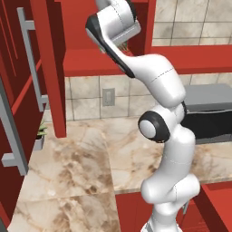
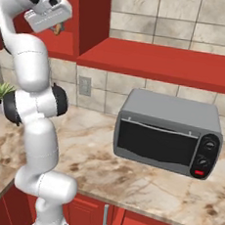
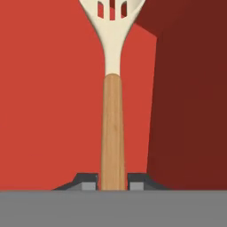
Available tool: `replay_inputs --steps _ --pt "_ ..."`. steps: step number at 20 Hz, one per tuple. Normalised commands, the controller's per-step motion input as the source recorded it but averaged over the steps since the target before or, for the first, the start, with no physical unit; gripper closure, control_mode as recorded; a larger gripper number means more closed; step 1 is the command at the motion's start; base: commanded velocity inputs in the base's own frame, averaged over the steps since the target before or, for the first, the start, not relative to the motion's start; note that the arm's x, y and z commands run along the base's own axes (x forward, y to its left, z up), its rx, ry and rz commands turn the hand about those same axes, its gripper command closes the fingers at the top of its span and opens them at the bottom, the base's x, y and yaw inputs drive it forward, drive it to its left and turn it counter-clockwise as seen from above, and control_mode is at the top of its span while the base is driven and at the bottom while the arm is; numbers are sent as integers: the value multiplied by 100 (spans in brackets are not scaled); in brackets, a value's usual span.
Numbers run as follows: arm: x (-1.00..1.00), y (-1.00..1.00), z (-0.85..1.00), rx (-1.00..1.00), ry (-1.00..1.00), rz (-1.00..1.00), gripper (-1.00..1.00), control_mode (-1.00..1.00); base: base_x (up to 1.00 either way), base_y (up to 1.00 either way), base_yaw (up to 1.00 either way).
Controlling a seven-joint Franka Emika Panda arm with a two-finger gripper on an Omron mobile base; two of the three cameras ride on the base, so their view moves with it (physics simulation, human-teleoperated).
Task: Organize the utensils by type. Pick up the wooden spoons from the counter and place them in the open cabinet. Then pick up the metallic utensils from the counter and place them in the open drawer.
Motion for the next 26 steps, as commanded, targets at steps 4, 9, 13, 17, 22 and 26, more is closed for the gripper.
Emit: replay_inputs --steps 4,9,13,17,22,26 --pt "8 2 -70 -11 -24 0 100 -100 0 0 0" --pt "4 11 -74 -9 -24 0 100 -100 0 0 0" --pt "8 4 -44 0 -19 -3 100 -100 0 0 0" --pt "33 0 -29 0 -27 0 100 -100 0 0 0" --pt "54 0 -5 0 -25 0 100 -100 0 0 0" --pt "46 0 -1 0 -25 1 -100 -100 0 0 0"
